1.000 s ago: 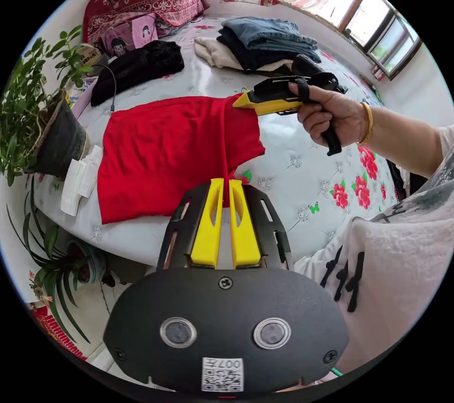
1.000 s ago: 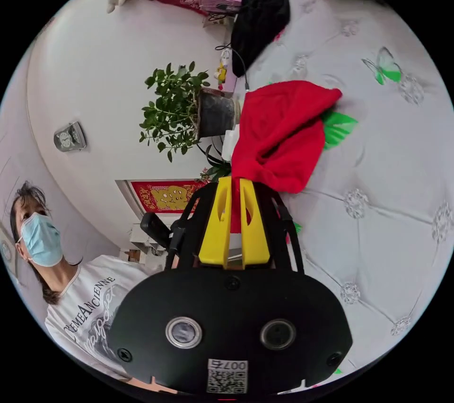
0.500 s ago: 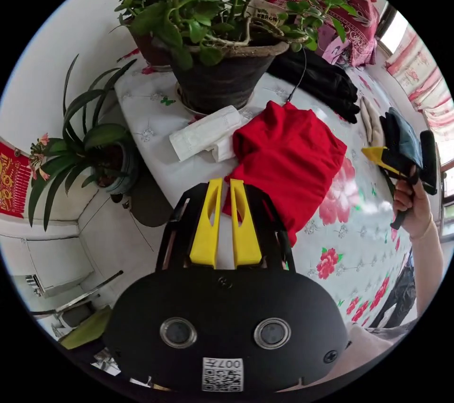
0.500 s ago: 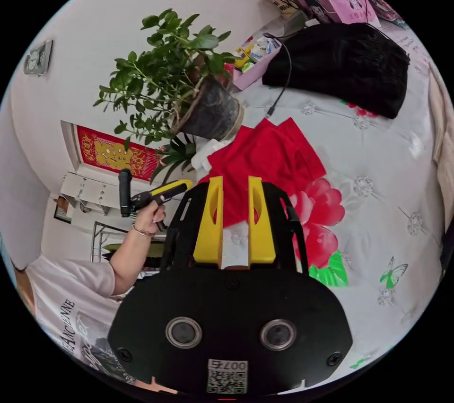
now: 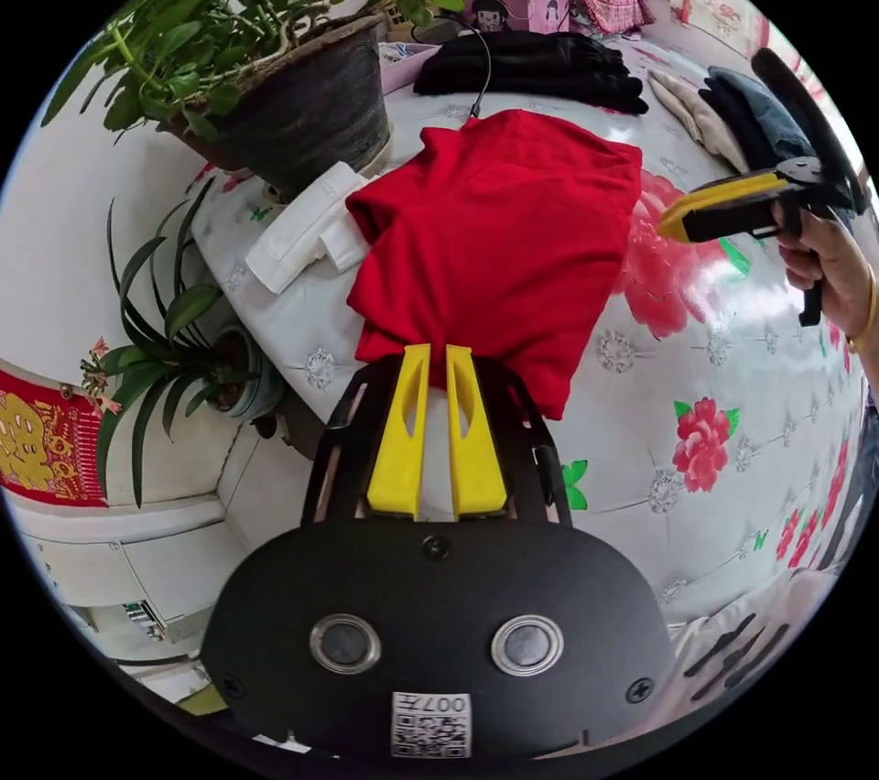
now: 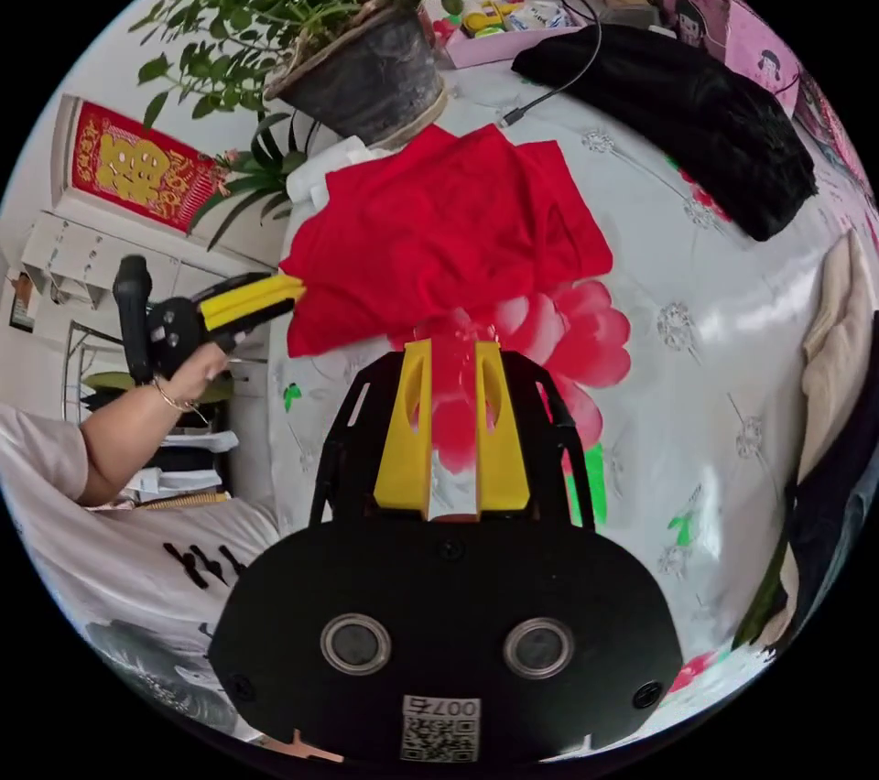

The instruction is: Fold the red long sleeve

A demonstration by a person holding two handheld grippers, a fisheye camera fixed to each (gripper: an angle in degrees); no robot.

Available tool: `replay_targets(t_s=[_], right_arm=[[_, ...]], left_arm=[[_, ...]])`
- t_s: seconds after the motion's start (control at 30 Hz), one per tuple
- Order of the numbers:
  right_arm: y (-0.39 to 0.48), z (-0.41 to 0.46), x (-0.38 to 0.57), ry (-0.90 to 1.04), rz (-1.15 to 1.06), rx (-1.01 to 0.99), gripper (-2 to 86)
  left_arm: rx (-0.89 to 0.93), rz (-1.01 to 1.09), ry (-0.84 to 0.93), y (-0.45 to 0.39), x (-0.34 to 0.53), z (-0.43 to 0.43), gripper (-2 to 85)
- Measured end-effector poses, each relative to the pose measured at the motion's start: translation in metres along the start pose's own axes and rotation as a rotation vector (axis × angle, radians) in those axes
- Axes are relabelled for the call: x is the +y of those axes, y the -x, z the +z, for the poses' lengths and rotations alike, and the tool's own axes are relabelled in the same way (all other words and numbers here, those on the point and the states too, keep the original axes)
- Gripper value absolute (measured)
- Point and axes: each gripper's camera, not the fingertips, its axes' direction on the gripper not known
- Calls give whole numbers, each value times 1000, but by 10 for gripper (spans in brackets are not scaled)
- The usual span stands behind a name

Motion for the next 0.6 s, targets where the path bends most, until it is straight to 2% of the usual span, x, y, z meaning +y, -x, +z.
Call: replay_targets(t_s=[0.1, 0.23, 0.33, 0.5, 0.6], right_arm=[[24, -10, 59, 44, -14, 170, 35], [50, -14, 161, 249, 98, 458, 20], [72, -16, 231, 395, 203, 560, 6], [107, -26, 312, 450, 426, 498, 0], [124, -47, 339, 300, 583, 429, 3]], left_arm=[[19, 9, 7, 1, -11, 3, 17], [14, -63, 9, 3, -15, -5, 40], [-20, -56, -8, -7, -13, -27, 51], [20, 172, -40, -72, -1, -72, 52], [98, 325, 24, -132, 13, -78, 42]])
